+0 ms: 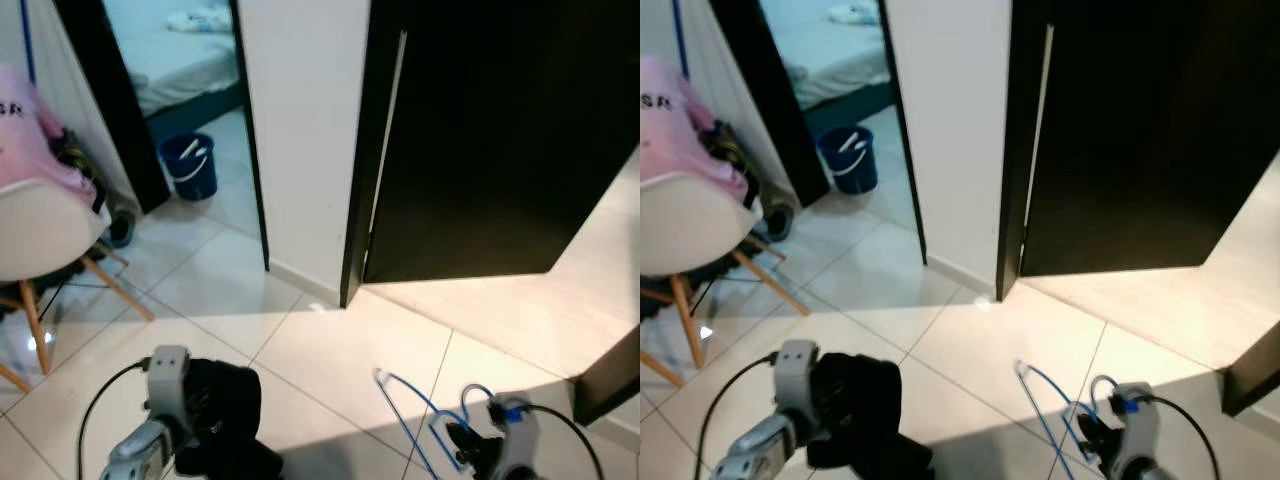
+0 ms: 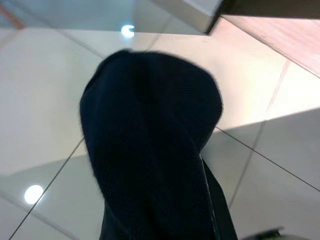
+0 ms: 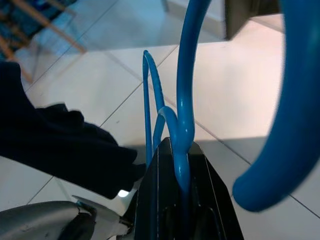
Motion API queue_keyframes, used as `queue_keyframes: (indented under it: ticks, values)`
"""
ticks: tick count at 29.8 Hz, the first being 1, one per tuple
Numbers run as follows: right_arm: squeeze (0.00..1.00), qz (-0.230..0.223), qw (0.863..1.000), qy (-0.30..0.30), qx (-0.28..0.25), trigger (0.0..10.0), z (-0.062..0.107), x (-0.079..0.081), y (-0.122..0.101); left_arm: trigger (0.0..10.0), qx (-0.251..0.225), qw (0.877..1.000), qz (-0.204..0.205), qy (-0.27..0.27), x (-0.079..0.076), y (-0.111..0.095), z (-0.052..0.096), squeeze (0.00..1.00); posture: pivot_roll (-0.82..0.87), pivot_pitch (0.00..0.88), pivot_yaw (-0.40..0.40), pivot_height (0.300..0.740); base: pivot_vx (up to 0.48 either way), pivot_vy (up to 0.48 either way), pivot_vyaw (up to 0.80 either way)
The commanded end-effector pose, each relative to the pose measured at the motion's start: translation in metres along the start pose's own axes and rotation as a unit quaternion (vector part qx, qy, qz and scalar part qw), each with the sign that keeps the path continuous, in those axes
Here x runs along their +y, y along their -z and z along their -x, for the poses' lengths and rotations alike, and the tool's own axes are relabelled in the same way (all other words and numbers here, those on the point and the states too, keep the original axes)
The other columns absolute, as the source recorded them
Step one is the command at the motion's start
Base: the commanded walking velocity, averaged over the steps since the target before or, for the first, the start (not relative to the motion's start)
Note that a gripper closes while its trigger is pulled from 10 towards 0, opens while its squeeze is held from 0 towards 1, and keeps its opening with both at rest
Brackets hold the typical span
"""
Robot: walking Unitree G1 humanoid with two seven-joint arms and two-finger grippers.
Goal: Hang hanger
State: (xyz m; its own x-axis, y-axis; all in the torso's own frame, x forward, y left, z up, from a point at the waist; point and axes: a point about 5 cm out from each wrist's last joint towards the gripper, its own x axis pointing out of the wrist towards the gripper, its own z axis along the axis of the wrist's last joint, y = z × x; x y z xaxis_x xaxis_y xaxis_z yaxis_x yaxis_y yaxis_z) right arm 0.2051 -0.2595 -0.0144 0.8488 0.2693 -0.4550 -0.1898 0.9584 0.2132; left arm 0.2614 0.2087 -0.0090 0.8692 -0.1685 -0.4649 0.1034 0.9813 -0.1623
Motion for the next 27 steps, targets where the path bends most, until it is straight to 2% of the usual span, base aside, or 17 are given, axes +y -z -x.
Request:
queue_keyframes:
  ticks: [1,27]
  values:
    - [0.00,0.000,1.000,0.000,0.016,10.0,0.0027,-0.0005,0.0064,10.0,0.001,1.000,0.000,-0.006,0.0036,0.0034,0.0028,0.00,0.00,0.110,0.005,0.740,0.000,0.000,0.78]
    - [0.00,0.003,1.000,-0.004,0.015,10.0,0.0030,0.0000,0.0047,10.0,-0.006,1.000,-0.004,-0.008,0.0038,0.0022,0.0028,0.00,0.01,0.126,0.000,0.740,0.000,0.000,0.78]
